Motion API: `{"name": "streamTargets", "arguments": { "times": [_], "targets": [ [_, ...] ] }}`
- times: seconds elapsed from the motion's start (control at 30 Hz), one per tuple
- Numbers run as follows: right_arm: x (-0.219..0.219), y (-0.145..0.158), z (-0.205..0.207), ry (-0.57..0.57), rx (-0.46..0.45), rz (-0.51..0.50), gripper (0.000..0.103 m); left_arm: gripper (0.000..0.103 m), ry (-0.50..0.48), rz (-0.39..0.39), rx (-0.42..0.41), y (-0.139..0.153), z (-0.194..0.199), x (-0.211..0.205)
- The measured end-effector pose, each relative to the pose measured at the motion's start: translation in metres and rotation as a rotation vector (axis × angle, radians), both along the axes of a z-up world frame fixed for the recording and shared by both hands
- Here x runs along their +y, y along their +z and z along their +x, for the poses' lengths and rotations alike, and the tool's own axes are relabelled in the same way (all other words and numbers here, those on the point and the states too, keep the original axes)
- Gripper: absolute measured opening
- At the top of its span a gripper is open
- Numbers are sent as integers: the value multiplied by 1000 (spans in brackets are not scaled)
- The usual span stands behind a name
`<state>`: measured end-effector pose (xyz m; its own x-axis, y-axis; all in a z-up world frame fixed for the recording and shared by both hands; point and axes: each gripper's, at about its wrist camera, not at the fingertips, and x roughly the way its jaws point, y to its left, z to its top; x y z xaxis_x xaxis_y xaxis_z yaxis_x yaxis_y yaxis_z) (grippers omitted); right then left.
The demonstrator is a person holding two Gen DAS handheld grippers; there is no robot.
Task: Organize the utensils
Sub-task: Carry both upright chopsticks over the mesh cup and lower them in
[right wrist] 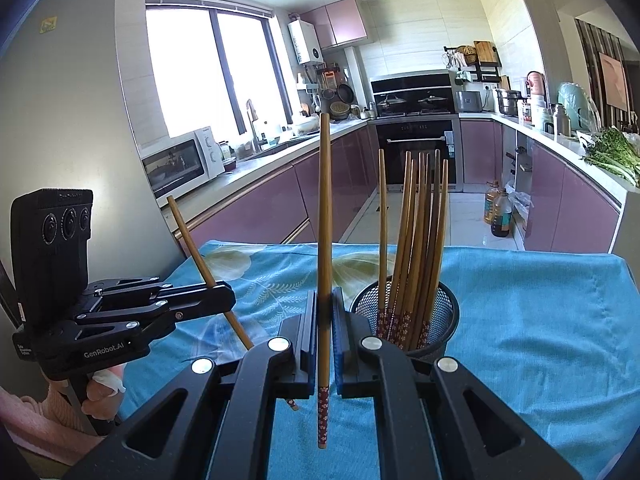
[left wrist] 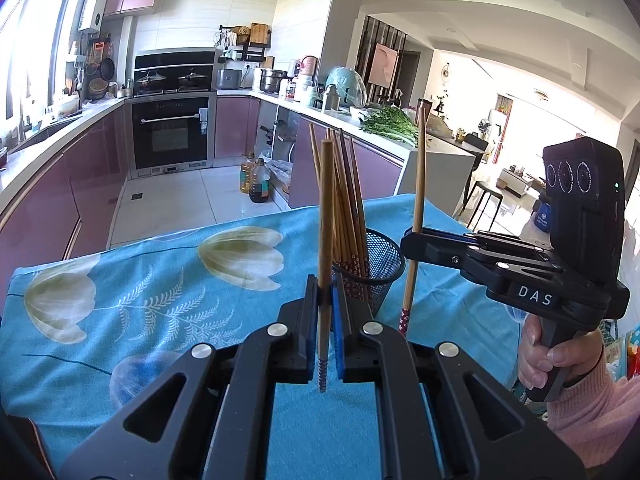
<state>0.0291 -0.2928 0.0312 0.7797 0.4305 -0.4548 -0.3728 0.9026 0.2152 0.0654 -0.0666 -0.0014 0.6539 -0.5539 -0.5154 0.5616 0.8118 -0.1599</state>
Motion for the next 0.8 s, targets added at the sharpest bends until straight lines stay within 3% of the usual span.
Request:
{"name": "streamTargets", "arguments": {
  "times": [0.8],
  "targets": [
    [-9,10,7,1,-30,26,6,7,-17,16,-27,13,3,-9]
  ]
}}
